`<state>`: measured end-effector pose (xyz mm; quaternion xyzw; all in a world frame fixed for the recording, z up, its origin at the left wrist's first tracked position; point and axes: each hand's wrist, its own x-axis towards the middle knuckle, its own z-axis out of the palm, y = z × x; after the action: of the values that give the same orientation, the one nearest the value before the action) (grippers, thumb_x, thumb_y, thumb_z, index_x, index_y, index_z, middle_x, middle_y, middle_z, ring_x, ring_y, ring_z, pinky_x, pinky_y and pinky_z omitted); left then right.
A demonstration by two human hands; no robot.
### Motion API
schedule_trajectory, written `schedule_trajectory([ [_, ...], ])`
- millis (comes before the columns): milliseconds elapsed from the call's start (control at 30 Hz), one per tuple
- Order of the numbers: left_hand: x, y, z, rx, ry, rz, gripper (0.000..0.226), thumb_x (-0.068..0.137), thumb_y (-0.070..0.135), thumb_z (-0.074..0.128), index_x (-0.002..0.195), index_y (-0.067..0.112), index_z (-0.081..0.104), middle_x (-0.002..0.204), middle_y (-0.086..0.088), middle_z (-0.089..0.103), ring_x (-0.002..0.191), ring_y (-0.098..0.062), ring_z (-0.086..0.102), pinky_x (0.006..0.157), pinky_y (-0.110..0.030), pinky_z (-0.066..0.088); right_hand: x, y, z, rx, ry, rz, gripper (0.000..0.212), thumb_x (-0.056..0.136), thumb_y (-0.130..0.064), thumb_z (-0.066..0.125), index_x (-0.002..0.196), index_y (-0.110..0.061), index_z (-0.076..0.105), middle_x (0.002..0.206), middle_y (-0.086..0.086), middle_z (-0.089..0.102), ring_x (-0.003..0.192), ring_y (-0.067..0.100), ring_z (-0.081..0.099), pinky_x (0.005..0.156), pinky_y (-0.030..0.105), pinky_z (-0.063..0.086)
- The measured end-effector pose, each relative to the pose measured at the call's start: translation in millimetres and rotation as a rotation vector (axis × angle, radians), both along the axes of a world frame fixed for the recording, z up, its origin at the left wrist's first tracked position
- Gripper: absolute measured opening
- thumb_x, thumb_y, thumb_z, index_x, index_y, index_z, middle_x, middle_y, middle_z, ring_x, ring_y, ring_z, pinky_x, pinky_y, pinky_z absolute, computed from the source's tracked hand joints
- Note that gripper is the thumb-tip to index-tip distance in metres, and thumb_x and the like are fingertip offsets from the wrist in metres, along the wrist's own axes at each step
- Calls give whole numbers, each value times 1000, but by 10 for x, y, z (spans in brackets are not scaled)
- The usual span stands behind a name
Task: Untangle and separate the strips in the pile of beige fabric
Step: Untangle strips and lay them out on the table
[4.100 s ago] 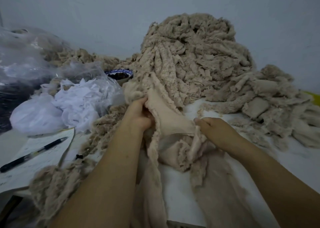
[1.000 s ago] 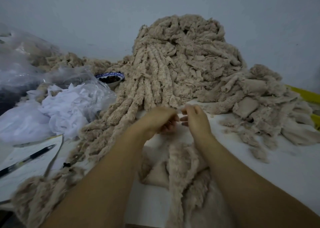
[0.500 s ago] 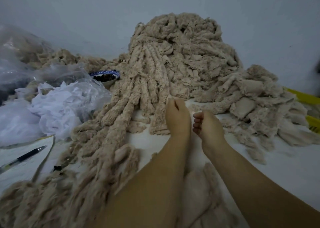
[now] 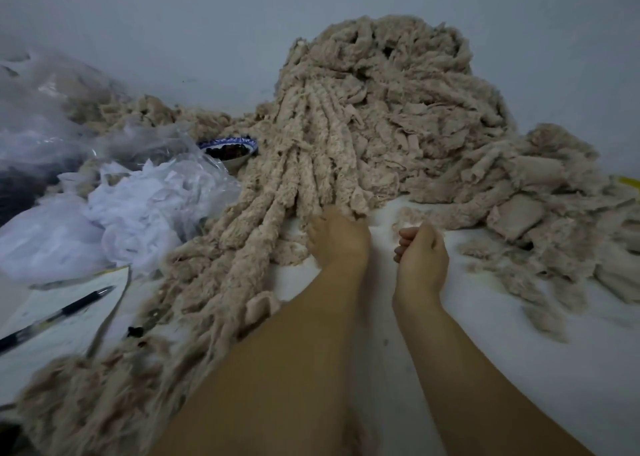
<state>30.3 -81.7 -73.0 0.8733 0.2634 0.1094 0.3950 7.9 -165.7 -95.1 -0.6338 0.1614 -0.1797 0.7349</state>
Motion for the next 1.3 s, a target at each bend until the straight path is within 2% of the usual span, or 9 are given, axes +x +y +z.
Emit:
schedule_trajectory([
  [200,-355,-336,-98,-105,-208,-217,38,105,40,28,107,15,57,102,-9,66,97,-29,63,76,-35,45,93,-122,173,127,223,426,42,101,-39,45,91,-3,65,87,8,70,87,22,66,85,40,54],
  [367,-760,-429,-39,269,-237,-514,25,104,25,31,108,13,53,81,-4,59,78,-28,62,65,-36,45,141,-293,534,320,300,847,26,97,-29,58,87,-6,68,70,5,67,61,13,65,60,25,56],
  [600,-1182,-432,-175,539,-262,-1204,25,103,32,35,82,20,44,75,-15,62,56,-23,37,56,-34,29,167,-403,504,144,285,597,32,107,-36,41,93,-10,54,45,-8,28,32,4,23,31,17,18],
  [767,-705,-107,58,-104,-31,-753,32,104,34,39,87,17,61,84,-8,71,77,-25,66,73,-33,56,-26,-584,383,141,166,530,43,104,-47,43,81,-15,60,52,-5,43,34,6,35,34,19,28],
  [833,-566,-43,119,-595,-109,-483,29,102,22,44,86,11,65,79,-9,72,76,-25,66,69,-28,55,-80,-645,418,148,131,526,44,104,-43,45,79,-20,73,68,-6,69,50,5,61,53,23,47],
  [900,-481,40,196,-1162,-166,-353,28,101,20,48,87,8,69,77,-8,73,71,-20,69,65,-26,56,-52,-690,443,161,104,432,39,104,-38,46,79,-23,73,75,-4,71,64,7,65,67,26,50],
  [1033,-484,288,161,-1789,-217,-499,26,89,19,49,64,11,53,58,-2,52,37,-9,40,43,-15,30,130,-792,443,563,160,297,24,106,-31,46,85,-18,52,65,-3,44,44,7,39,38,18,35],
  [1167,-471,379,126,-1776,-266,-445,22,88,22,51,68,12,47,56,1,48,32,-5,30,44,-16,18,169,-752,389,428,173,333,24,104,-17,45,80,-16,49,67,-1,43,48,7,37,35,17,32],
  [1300,-430,285,159,-1136,-179,-378,29,100,38,52,91,11,62,53,-5,49,34,-13,37,36,-11,24,58,-495,414,118,84,490,23,98,-20,57,76,-12,63,67,4,60,51,8,57,46,21,49],
])
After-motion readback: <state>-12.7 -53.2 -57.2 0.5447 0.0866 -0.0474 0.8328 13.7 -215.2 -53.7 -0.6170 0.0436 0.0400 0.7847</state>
